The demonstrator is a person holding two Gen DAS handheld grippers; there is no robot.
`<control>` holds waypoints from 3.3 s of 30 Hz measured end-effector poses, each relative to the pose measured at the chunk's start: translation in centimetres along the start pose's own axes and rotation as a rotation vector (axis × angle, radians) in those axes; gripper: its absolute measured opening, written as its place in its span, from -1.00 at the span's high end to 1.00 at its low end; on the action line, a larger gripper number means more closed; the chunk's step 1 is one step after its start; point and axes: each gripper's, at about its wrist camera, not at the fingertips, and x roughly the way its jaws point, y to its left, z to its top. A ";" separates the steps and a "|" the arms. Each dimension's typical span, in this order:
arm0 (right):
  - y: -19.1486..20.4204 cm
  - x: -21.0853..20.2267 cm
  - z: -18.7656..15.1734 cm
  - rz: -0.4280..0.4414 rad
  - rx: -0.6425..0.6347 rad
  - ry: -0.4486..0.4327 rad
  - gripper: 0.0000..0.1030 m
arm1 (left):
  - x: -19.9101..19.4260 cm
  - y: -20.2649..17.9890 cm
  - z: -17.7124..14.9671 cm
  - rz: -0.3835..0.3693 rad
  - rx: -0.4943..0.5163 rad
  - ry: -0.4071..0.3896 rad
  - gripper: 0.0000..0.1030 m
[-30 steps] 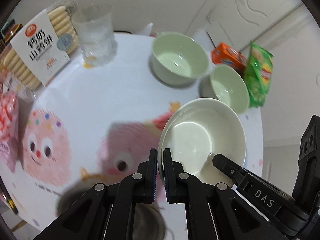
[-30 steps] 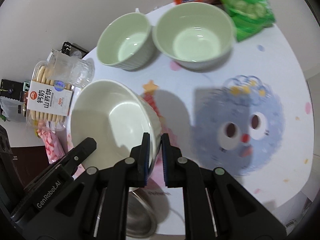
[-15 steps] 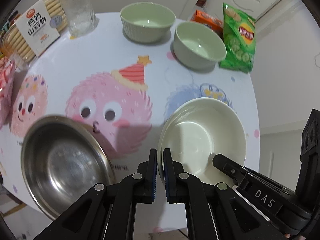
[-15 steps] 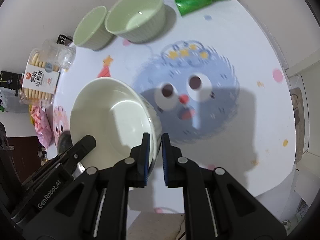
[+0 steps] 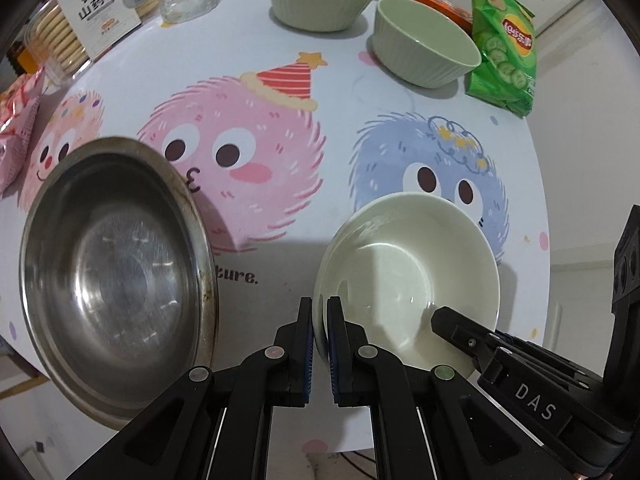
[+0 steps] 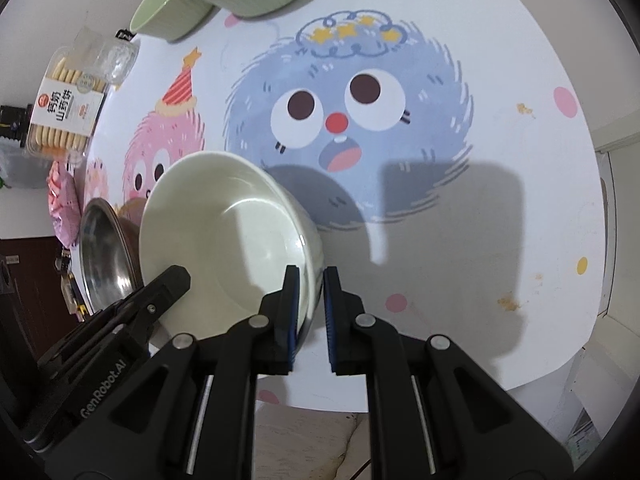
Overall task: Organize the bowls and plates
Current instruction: 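Set the cream bowl on the table beside the steel bowls and open both grippers, then move both grippers to the large pale green bowl and grip its rim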
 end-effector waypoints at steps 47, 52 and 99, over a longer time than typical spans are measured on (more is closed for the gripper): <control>0.4 -7.5 8.7 0.039 -0.051 -0.185 -1.00 | -3.4 1.9 8.4 0.034 -0.071 -0.132 -1.00; 1.9 -7.3 11.3 0.046 -0.047 -0.171 -1.00 | -3.4 2.6 11.6 0.000 -0.083 -0.121 -1.00; 13.2 3.8 32.2 -0.140 -0.373 0.040 0.11 | 4.2 7.4 28.3 -0.027 -0.298 -0.021 0.30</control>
